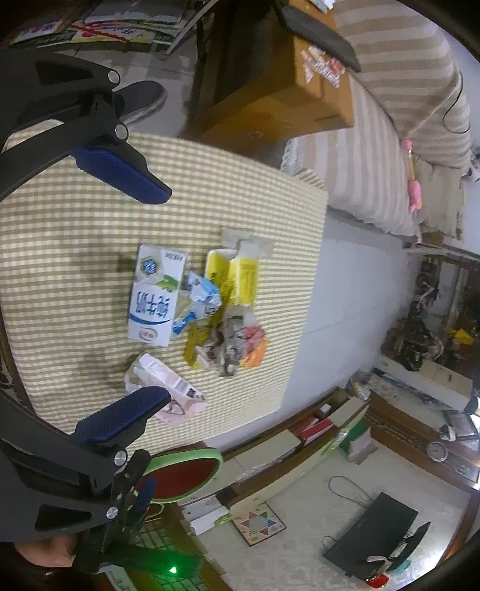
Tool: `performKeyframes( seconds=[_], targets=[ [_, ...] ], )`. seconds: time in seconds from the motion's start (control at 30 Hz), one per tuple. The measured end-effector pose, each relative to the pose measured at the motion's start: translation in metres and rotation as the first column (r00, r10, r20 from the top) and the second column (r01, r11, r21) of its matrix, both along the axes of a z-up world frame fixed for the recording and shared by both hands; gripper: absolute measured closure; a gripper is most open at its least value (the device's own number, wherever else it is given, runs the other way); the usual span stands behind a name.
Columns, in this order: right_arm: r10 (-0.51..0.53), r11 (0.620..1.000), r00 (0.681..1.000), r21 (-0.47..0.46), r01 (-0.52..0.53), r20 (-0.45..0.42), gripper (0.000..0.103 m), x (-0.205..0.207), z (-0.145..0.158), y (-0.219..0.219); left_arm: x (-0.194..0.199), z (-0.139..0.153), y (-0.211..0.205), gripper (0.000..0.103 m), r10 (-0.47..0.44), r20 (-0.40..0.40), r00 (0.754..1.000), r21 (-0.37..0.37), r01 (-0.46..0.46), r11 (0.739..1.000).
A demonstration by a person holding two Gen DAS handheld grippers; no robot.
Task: Collect trash
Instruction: 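Move both open tools back over the table toward the remaining trash, then grasp the white milk carton with the left tool while the right tool grasps the pink package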
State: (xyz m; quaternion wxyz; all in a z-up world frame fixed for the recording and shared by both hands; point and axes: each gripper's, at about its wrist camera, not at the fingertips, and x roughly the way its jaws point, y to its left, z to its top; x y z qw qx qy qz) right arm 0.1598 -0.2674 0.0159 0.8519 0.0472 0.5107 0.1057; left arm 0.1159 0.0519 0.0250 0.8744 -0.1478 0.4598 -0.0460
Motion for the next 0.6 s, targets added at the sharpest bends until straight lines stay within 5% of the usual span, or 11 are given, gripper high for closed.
performKeyframes(
  seconds=[0.27, 0.6],
  targets=[
    [-0.012, 1.0, 0.998, 0.017, 0.014, -0.069, 0.005, 0.007, -0.024, 0.0, 0.008, -0.045, -0.015, 0.008, -0.017, -0.124, 0.992, -0.078, 0.007, 0.997],
    [-0.025, 0.998, 0.989, 0.048, 0.032, -0.147, 0.005, 0.027, -0.055, 0.0, 0.037, -0.093, -0.012, 0.011, 0.189, -0.257, 0.948, -0.196, -0.243, 0.95]
  ],
)
